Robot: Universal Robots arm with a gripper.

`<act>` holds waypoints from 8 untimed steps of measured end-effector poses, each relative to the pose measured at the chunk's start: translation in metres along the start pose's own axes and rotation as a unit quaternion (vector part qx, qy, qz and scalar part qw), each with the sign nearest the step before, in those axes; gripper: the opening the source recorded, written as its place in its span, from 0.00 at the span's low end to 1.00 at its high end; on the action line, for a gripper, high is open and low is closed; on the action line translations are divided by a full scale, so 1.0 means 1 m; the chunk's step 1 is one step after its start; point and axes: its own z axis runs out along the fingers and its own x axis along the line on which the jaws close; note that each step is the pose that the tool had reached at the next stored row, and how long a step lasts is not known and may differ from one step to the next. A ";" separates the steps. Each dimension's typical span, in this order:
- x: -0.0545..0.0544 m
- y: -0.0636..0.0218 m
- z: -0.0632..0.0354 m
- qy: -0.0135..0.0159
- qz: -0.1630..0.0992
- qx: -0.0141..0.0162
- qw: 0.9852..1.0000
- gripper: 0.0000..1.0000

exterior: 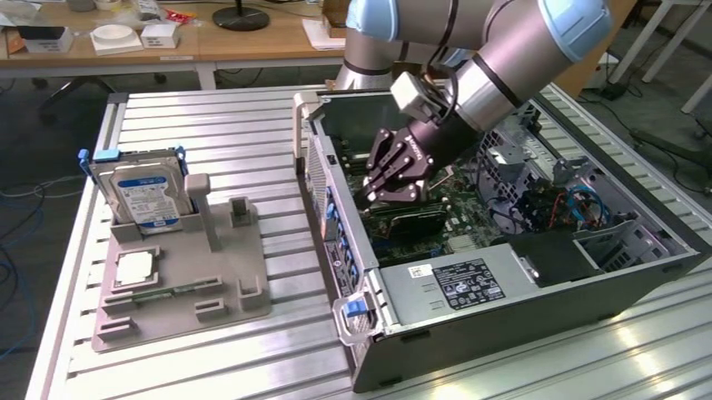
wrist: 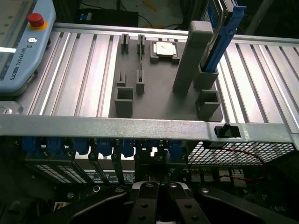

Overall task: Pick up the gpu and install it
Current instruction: 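Press down on the gpu until it lock into place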

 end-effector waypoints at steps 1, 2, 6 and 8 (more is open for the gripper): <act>0.000 -0.0005 0.0008 0.000 0.000 0.000 1.000 0.10; 0.000 -0.0009 0.0015 0.000 0.000 -0.001 1.000 0.10; 0.001 -0.0023 0.0040 0.001 -0.001 -0.003 1.000 0.10; 0.001 -0.0027 0.0052 0.001 -0.002 -0.003 1.000 0.10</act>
